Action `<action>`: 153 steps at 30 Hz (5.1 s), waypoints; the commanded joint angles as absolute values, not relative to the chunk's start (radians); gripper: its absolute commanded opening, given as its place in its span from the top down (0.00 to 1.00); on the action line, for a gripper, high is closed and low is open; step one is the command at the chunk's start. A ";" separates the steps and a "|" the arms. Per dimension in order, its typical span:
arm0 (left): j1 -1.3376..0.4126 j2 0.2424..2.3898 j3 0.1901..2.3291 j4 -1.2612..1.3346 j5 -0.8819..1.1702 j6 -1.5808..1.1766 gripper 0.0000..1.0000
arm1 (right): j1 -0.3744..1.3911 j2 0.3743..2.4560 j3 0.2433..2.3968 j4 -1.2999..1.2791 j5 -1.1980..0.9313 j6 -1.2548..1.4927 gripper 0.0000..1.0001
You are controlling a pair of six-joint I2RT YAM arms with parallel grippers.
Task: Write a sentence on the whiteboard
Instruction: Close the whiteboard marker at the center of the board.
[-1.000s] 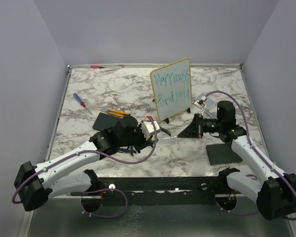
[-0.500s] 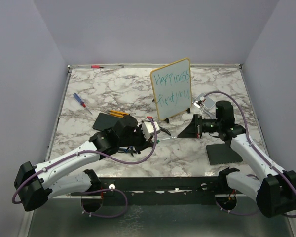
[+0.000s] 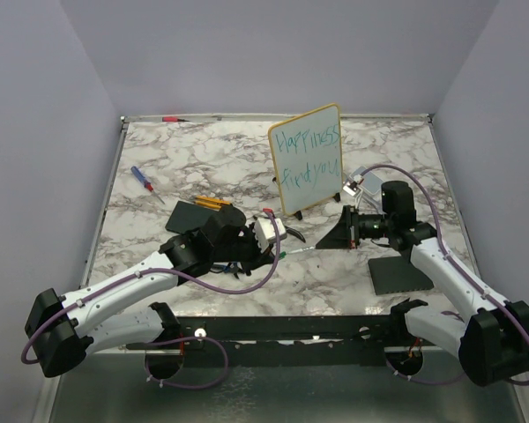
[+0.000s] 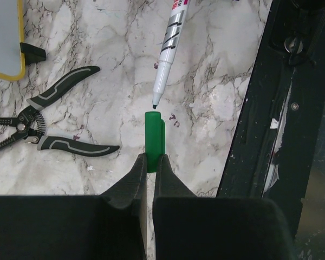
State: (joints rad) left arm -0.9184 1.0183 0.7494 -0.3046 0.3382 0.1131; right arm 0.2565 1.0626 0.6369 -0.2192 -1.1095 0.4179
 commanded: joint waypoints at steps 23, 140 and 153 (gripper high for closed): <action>-0.920 1.021 0.764 -0.311 0.367 0.113 1.00 | 0.273 1.051 0.680 -0.251 -1.094 0.394 0.99; -0.948 0.904 0.697 -0.115 0.399 0.018 1.00 | 0.653 1.257 0.610 0.118 -1.126 0.605 0.99; -0.948 0.953 0.733 -0.214 0.429 0.063 0.93 | 0.651 1.135 0.823 -0.443 -0.777 0.335 0.99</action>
